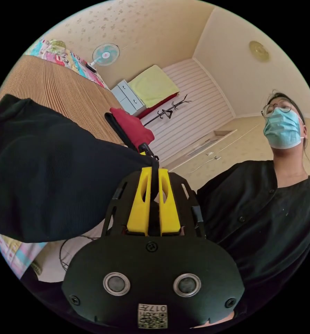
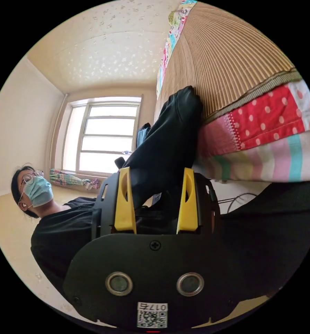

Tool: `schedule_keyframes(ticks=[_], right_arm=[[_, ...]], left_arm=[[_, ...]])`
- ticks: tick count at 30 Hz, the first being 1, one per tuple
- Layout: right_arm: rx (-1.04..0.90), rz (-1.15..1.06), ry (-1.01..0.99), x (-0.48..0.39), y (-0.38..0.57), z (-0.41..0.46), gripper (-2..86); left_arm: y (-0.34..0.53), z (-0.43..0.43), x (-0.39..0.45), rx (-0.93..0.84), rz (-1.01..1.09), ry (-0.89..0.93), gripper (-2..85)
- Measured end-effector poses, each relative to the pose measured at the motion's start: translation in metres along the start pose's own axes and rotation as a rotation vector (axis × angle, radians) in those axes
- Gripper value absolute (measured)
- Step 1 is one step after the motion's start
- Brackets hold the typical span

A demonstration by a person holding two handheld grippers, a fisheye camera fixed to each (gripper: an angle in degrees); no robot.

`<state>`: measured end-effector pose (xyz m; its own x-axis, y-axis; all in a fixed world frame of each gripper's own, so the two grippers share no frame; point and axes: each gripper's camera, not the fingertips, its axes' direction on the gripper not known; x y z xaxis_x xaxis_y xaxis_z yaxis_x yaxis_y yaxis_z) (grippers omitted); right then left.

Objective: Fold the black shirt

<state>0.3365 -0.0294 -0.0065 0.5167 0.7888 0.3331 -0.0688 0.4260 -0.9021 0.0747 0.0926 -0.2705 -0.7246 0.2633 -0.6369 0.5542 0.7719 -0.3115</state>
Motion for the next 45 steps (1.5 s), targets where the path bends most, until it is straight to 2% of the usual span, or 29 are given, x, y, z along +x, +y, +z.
schedule_keyframes(ticks=[4, 9, 12, 14, 16, 19, 22, 24, 28, 34, 36, 40, 45], right_arm=[[-0.101, -0.044, -0.052, -0.009, 0.000, -0.016, 12.0], [0.012, -0.121, -0.179, -0.021, 0.009, -0.097, 5.0], [0.082, -0.232, -0.123, -0.064, 0.014, -0.143, 4.5], [0.078, -0.350, -0.089, -0.105, 0.015, -0.156, 5.1], [-0.057, -0.453, -0.023, -0.152, 0.007, -0.139, 6.5], [-0.227, -0.521, 0.001, -0.181, -0.004, -0.092, 7.0], [-0.354, -0.497, -0.062, -0.168, -0.011, -0.040, 7.0], [-0.393, -0.434, -0.080, -0.150, -0.010, -0.014, 7.4], [-0.368, -0.400, -0.049, -0.128, 0.008, 0.001, 9.9], [-0.361, -0.427, -0.148, -0.119, 0.013, -0.032, 15.5], [-0.363, -0.451, -0.176, -0.119, 0.010, -0.045, 16.9], [-0.391, -0.416, -0.311, -0.102, -0.007, -0.062, 20.3], [-0.388, -0.407, -0.362, -0.094, -0.022, -0.059, 24.0]], left_arm=[[-0.022, -0.005, 0.015, -0.042, 0.031, -0.043, 4.1], [-0.038, -0.017, 0.023, -0.062, 0.029, -0.084, 4.6], [-0.051, -0.037, 0.019, -0.009, -0.022, -0.061, 4.8], [-0.062, -0.054, 0.018, 0.043, -0.058, -0.058, 7.8], [-0.087, -0.059, 0.022, 0.004, -0.123, -0.182, 10.7], [-0.117, -0.048, 0.026, -0.026, -0.174, -0.211, 12.8], [-0.132, -0.038, 0.007, 0.005, -0.320, -0.135, 14.2], [-0.136, -0.038, -0.001, 0.015, -0.375, -0.163, 15.3], [-0.138, -0.039, -0.006, -0.030, -0.452, -0.285, 16.4], [-0.151, -0.028, 0.005, -0.136, -0.466, -0.353, 16.8], [-0.155, -0.023, 0.010, -0.139, -0.467, -0.331, 16.8], [-0.165, -0.016, 0.027, -0.144, -0.426, -0.426, 16.4], [-0.164, -0.016, 0.023, -0.123, -0.425, -0.466, 14.1]])
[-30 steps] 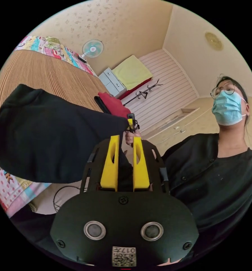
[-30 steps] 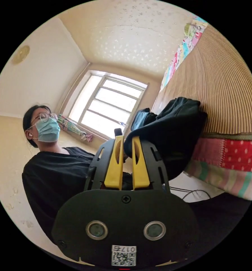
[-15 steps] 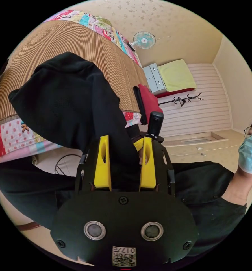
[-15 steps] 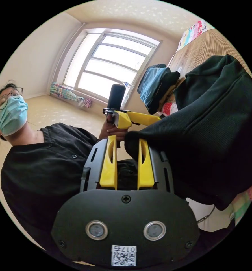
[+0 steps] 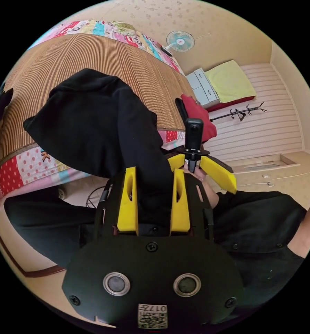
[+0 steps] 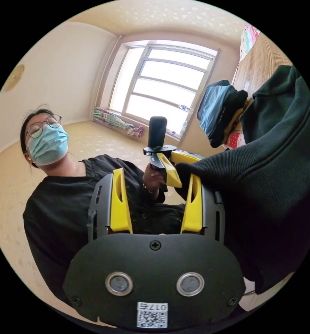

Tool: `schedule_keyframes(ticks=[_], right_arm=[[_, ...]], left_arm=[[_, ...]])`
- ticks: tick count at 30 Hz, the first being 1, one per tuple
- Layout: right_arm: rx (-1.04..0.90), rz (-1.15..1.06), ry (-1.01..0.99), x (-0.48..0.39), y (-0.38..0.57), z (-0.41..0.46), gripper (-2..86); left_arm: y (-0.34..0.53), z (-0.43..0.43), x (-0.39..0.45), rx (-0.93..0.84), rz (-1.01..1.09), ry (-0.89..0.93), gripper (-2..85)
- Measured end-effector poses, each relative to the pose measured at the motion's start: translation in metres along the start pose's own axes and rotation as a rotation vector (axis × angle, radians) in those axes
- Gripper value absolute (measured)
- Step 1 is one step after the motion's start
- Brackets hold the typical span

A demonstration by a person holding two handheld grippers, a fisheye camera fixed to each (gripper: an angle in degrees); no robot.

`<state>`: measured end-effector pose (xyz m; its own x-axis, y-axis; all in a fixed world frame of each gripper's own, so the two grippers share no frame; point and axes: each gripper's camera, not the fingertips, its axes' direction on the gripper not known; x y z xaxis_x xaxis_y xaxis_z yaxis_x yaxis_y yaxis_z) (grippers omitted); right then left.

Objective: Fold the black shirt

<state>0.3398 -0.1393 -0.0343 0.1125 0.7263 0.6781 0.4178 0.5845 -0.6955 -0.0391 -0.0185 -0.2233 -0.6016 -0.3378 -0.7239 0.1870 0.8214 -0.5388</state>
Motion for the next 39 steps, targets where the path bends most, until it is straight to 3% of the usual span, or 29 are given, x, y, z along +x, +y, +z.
schedule_keyframes(ticks=[5, 11, 15, 18, 22, 26, 31, 35, 39], right_arm=[[0.010, 0.018, 0.007, 0.015, -0.002, 0.004, 25.2], [0.061, 0.028, -0.017, 0.033, 0.009, -0.028, 21.9], [0.147, -0.036, -0.099, 0.038, 0.028, -0.057, 12.8], [0.233, -0.062, -0.108, 0.043, 0.047, -0.075, 11.3], [0.276, -0.018, 0.075, 0.052, 0.068, -0.078, 10.4], [0.172, 0.000, 0.360, 0.048, 0.067, -0.046, 8.6], [0.179, -0.130, 0.353, 0.059, 0.073, -0.005, 3.1], [0.162, -0.149, 0.440, 0.082, 0.075, 0.039, 2.8], [0.131, -0.154, 0.536, 0.115, 0.074, 0.092, 3.3]], left_arm=[[0.012, -0.006, -0.018, 0.009, 0.001, -0.005, 12.4], [0.040, -0.017, -0.059, 0.041, 0.003, 0.178, 6.7], [0.069, -0.031, -0.085, 0.044, 0.008, 0.114, 5.5], [0.096, -0.057, -0.101, 0.114, 0.093, 0.238, 5.4], [0.132, -0.109, -0.103, 0.172, 0.317, 0.260, 5.4], [0.170, -0.169, -0.086, 0.223, 0.591, 0.313, 5.4], [0.248, -0.272, -0.092, 0.363, 1.016, 0.595, 5.3], [0.289, -0.320, -0.112, 0.487, 1.223, 0.829, 5.3], [0.310, -0.339, -0.150, 0.623, 1.370, 1.241, 5.3]])
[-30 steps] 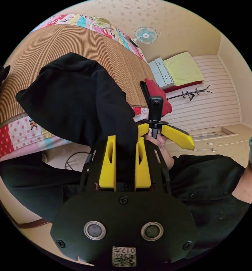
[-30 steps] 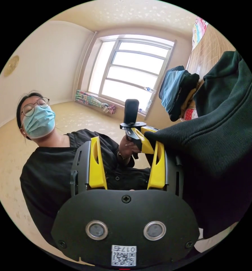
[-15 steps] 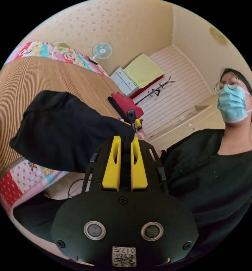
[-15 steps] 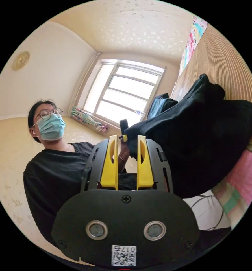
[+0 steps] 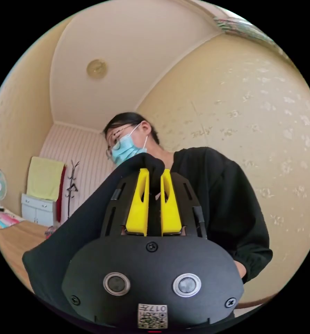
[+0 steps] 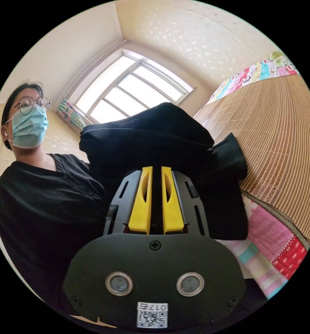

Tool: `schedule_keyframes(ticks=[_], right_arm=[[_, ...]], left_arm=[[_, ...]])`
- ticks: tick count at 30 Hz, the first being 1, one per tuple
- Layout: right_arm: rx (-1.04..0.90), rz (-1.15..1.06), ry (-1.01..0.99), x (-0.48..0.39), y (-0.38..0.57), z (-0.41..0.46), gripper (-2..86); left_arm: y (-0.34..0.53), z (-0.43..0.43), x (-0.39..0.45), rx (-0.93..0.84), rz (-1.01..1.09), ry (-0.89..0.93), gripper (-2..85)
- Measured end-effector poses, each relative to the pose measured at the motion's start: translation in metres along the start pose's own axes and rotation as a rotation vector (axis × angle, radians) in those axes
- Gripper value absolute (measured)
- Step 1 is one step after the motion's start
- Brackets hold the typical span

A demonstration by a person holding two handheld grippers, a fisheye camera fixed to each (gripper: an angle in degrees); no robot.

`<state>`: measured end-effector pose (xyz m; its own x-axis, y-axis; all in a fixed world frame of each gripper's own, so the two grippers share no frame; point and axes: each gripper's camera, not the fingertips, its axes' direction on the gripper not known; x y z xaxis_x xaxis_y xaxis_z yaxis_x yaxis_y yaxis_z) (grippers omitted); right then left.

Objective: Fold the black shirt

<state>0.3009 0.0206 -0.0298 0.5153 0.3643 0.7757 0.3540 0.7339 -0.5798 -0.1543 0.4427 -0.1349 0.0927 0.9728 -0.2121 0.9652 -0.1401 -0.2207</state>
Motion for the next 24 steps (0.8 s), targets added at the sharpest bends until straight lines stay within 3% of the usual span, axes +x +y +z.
schedule_keyframes(ticks=[4, 9, 12, 15, 19, 24], right_arm=[[-0.023, -0.018, -0.013, 0.004, 0.010, 0.056, 4.9], [-0.071, -0.035, 0.081, 0.011, 0.018, 0.127, 11.7], [-0.104, -0.023, 0.266, 0.018, 0.021, 0.180, 15.9], [-0.108, -0.056, 0.323, 0.022, 0.020, 0.230, 16.4], [0.036, -0.054, 0.276, 0.036, 0.024, 0.256, 5.6], [0.287, -0.064, 0.453, 0.004, 0.027, 0.225, 4.8]], left_arm=[[0.009, -0.011, 0.025, 0.160, 0.132, 0.207, 5.2], [0.030, 0.003, 0.026, 0.245, 0.095, 0.306, 5.2], [0.043, 0.016, 0.025, 0.288, 0.083, 0.360, 5.2], [0.053, 0.026, 0.021, 0.311, 0.048, 0.370, 5.2], [0.057, 0.038, 0.022, 0.304, 0.006, 0.335, 5.2], [0.040, 0.041, 0.044, 0.153, -0.025, 0.207, 5.2]])
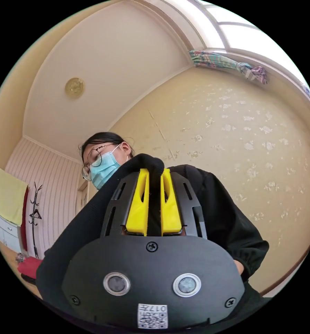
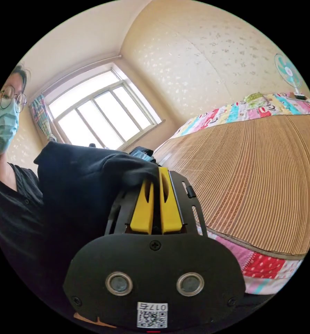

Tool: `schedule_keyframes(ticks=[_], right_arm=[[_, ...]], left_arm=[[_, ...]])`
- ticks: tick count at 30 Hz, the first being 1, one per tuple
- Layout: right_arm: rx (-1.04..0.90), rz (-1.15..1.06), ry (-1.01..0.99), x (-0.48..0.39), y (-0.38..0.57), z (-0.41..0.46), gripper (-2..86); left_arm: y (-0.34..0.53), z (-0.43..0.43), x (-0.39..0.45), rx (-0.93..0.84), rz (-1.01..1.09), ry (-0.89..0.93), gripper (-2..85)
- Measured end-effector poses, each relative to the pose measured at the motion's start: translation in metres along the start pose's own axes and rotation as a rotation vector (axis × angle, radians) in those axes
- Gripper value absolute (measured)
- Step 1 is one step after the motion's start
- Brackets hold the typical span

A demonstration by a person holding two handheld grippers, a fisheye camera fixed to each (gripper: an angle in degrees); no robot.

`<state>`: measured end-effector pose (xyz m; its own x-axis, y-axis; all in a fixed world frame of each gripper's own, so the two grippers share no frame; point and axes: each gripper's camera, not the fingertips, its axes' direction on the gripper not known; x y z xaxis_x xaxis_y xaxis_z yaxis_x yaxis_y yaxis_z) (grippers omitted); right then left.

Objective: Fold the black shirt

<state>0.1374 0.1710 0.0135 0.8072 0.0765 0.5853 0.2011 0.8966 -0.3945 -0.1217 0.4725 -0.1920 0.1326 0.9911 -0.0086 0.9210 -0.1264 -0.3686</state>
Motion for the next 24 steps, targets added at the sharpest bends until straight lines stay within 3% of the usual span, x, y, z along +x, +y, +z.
schedule_keyframes(ticks=[4, 9, 12, 16, 20, 23, 24], right_arm=[[0.220, -0.018, 0.322, -0.052, -0.008, -0.057, 4.6], [0.478, -0.024, 0.506, -0.118, 0.003, -0.103, 4.4], [0.526, -0.042, 0.573, -0.161, 0.010, -0.103, 4.4], [0.628, -0.247, 0.558, -0.233, 0.028, -0.099, 4.4], [0.630, -0.329, 0.407, -0.271, 0.019, -0.107, 4.1], [0.665, -0.413, 0.499, -0.301, 0.015, -0.102, 3.9], [0.695, -0.429, 0.569, -0.307, 0.015, -0.095, 3.9]], left_arm=[[-0.013, 0.009, 0.021, -0.177, -0.103, -0.336, 5.2], [-0.008, 0.020, -0.002, -0.415, -0.378, -0.639, 5.1], [-0.007, 0.047, -0.001, -0.492, -0.307, -0.748, 5.1], [-0.022, 0.073, 0.005, -0.295, -0.051, -0.612, 5.0], [-0.060, 0.074, -0.022, -0.146, 0.006, -0.582, 4.9], [-0.105, 0.112, -0.056, -0.185, 0.047, -0.646, 5.0], [-0.123, 0.125, -0.074, -0.202, 0.019, -0.751, 5.0]])
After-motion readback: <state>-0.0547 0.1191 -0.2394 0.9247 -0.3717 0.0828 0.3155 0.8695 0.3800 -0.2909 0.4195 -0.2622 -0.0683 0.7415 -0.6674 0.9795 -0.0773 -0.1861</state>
